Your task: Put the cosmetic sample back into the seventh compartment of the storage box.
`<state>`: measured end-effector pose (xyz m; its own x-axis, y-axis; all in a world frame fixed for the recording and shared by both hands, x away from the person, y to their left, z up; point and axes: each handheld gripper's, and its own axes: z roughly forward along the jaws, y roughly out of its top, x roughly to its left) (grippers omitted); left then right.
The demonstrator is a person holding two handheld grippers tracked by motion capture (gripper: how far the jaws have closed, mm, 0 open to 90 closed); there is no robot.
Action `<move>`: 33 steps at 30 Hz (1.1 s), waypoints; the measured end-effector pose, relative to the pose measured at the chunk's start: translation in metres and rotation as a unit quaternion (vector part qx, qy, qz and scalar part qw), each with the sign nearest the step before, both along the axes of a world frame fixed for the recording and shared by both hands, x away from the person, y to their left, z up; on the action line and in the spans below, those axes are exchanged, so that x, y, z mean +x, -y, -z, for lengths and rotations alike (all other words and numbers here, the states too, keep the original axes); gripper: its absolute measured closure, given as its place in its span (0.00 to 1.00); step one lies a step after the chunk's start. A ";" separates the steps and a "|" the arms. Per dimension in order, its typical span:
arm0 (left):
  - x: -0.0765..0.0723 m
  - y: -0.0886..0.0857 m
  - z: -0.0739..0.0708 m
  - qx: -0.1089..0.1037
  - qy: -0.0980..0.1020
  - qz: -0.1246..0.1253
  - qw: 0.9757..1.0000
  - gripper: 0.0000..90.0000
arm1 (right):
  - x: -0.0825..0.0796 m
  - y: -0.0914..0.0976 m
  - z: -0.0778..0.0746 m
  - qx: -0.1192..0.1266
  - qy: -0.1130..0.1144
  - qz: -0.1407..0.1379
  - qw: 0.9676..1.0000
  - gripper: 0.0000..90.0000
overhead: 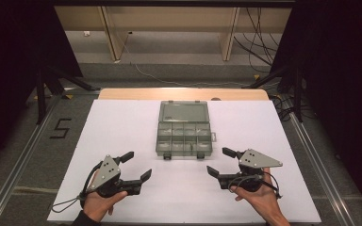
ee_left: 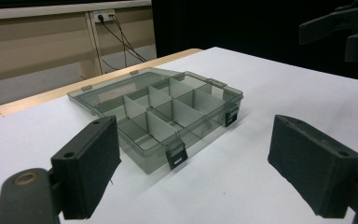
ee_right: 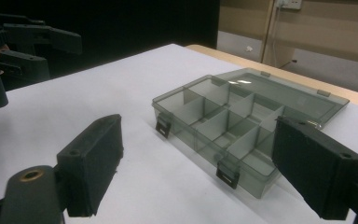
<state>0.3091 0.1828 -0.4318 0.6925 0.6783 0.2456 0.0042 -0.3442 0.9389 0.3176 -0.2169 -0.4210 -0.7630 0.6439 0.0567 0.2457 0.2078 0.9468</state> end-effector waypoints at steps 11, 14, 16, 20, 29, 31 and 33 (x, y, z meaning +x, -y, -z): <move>-0.001 0.001 0.000 0.000 -0.002 0.001 1.000 0.17 | -0.009 0.010 0.004 0.005 0.000 0.022 1.000 0.19; -0.001 0.001 0.000 0.001 -0.002 0.001 1.000 0.17 | -0.012 0.011 0.006 0.011 0.002 0.021 1.000 0.19; -0.001 0.001 0.000 0.002 -0.002 0.002 1.000 0.17 | -0.014 0.012 0.006 0.007 0.001 0.026 1.000 0.19; 0.000 0.002 0.001 0.002 -0.003 0.003 1.000 0.17 | -0.016 0.013 0.006 0.011 0.005 0.029 1.000 0.19; 0.000 0.002 0.000 0.001 -0.001 0.002 1.000 0.17 | -0.015 0.013 0.006 0.009 0.005 0.025 1.000 0.18; 0.000 0.002 0.000 0.000 -0.002 0.002 1.000 0.17 | -0.015 0.013 0.006 0.009 0.003 0.022 1.000 0.18; 0.000 0.002 0.000 0.001 -0.001 0.002 1.000 0.17 | -0.014 0.013 0.007 0.008 0.004 0.025 1.000 0.18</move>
<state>0.3087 0.1813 -0.4320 0.6949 0.6759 0.2453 0.0045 -0.3452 0.9385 0.3031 -0.2299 -0.4277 -0.7299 0.6808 0.0609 0.2481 0.1809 0.9517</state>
